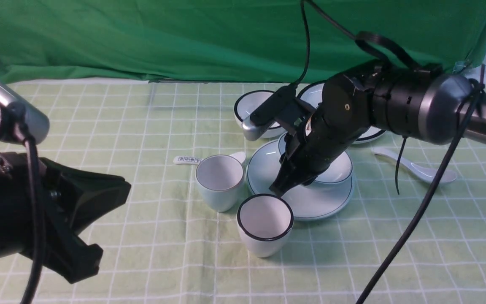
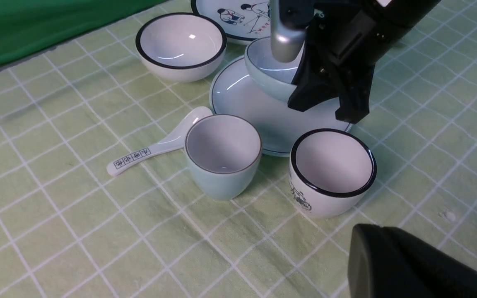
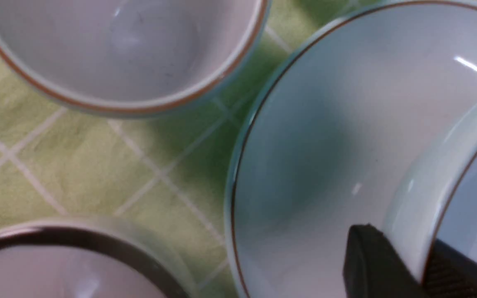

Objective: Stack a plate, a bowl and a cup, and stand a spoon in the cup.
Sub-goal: Use the right arm to put the blue rice bowl into the blue large plate in the middle

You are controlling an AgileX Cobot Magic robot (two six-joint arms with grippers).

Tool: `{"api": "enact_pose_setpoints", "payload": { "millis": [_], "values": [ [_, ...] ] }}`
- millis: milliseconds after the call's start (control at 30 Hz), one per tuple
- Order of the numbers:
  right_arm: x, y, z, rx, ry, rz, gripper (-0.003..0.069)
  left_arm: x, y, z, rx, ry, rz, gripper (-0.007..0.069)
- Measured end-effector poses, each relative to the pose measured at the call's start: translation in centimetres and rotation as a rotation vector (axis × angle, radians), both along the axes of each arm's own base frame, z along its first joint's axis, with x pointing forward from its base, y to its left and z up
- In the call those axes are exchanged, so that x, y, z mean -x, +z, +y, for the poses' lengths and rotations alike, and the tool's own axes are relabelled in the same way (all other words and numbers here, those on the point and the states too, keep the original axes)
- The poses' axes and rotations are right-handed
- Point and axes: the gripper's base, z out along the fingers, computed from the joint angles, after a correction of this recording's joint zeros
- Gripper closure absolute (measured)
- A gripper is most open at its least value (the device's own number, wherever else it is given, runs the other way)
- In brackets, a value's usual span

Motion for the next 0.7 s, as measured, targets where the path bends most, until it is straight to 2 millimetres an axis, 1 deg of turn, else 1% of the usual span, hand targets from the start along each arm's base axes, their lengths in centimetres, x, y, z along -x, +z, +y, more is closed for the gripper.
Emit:
{"api": "enact_pose_setpoints", "payload": {
  "millis": [100, 167, 267, 300, 333, 367, 400, 433, 467, 500, 600, 700],
  "values": [
    [-0.17, -0.61, 0.11, 0.009, 0.000, 0.013, 0.0579, 0.00, 0.00, 0.00, 0.000, 0.000, 0.000, 0.0622],
    [-0.19, -0.61, 0.13, 0.008, 0.000, 0.012, 0.0579, 0.00, 0.00, 0.00, 0.000, 0.000, 0.000, 0.0622],
    [-0.20, -0.61, 0.13, 0.009, 0.000, 0.014, 0.0560, 0.00, 0.00, 0.00, -0.001, 0.000, 0.000, 0.0622],
    [-0.20, -0.59, 0.13, 0.009, 0.000, 0.014, 0.0543, 0.00, 0.00, 0.00, -0.001, -0.001, -0.001, 0.0622],
    [-0.19, -0.59, 0.12, 0.010, 0.000, 0.015, 0.0510, 0.00, 0.00, 0.00, -0.001, -0.001, -0.001, 0.0622],
    [-0.19, -0.59, 0.12, 0.009, -0.001, 0.015, 0.0497, 0.00, 0.00, 0.00, -0.001, -0.001, -0.001, 0.0622],
    [-0.17, -0.60, 0.11, 0.007, -0.011, 0.019, 0.0438, 0.00, 0.00, 0.00, -0.001, -0.001, -0.001, 0.0622],
    [-0.17, -0.60, 0.11, 0.007, -0.011, 0.019, 0.0438, 0.00, 0.00, 0.00, -0.001, -0.001, -0.001, 0.0622],
    [-0.16, -0.61, 0.10, 0.003, -0.025, 0.024, 0.0382, 0.00, 0.00, 0.00, -0.001, -0.001, -0.001, 0.0622],
    [-0.14, -0.62, 0.09, 0.003, -0.028, 0.027, 0.0341, 0.00, 0.00, 0.00, -0.001, -0.001, -0.001, 0.0622],
    [-0.15, -0.59, 0.10, 0.002, -0.032, 0.028, 0.0301, -0.06, -0.07, -0.03, -0.003, -0.002, 0.004, 0.0622],
    [0.00, -0.15, 0.00, -0.001, -0.039, 0.030, 0.0291, -0.29, -0.49, -0.20, -0.016, -0.011, 0.038, 0.0622]
  ]
}}
